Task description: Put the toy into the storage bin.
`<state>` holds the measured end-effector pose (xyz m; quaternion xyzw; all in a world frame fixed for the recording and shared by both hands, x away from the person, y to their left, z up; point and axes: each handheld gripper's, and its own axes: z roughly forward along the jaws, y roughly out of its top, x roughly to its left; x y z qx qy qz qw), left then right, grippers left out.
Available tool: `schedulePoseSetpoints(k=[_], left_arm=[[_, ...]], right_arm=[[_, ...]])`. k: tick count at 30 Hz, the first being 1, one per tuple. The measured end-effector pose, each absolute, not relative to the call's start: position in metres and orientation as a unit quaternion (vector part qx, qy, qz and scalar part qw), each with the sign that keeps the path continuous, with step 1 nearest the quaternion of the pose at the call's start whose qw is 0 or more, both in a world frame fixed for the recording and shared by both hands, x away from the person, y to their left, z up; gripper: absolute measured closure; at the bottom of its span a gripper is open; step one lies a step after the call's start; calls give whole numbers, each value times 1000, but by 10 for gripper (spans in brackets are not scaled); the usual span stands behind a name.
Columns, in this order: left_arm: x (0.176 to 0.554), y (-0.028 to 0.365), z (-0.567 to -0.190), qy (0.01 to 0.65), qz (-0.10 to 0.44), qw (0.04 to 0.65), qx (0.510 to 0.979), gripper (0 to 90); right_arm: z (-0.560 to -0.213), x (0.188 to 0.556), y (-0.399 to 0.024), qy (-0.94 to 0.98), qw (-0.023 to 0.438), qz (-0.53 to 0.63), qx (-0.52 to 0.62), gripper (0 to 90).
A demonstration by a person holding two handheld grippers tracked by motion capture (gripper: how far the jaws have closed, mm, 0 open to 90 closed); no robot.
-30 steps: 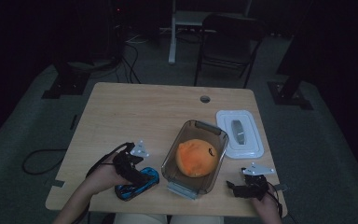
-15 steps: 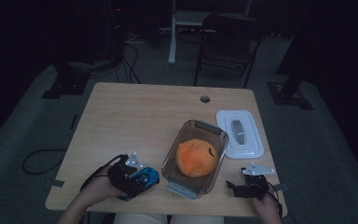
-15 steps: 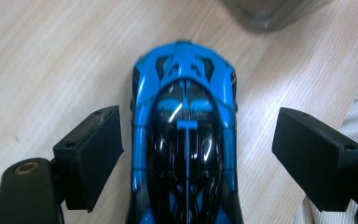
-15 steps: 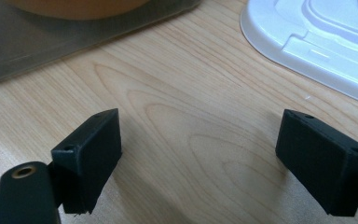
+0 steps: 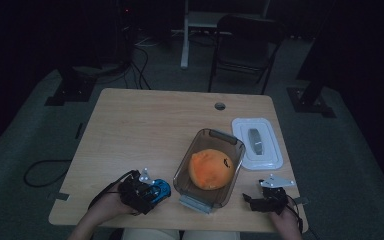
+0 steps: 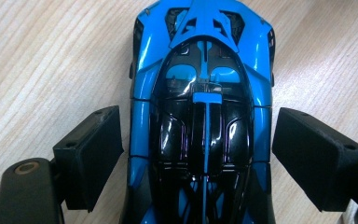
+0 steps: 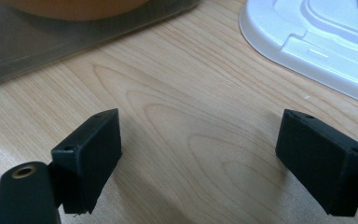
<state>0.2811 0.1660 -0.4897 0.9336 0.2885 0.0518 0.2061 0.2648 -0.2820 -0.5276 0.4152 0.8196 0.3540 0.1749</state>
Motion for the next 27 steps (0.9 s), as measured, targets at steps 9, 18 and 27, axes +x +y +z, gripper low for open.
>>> schedulePoseSetpoints(k=[9,18,27], left_arm=[[281,167,-495,288,53,205,934,231],[280,170,-493,285,55,222,931,266],[283,175,-489,292,45,226,928,289]], right_arm=[[-528,265,-282,819,175,355,416,137],[-528,265,-281,818,177,354,418,137],[-527,265,-279,816,175,358,419,139]])
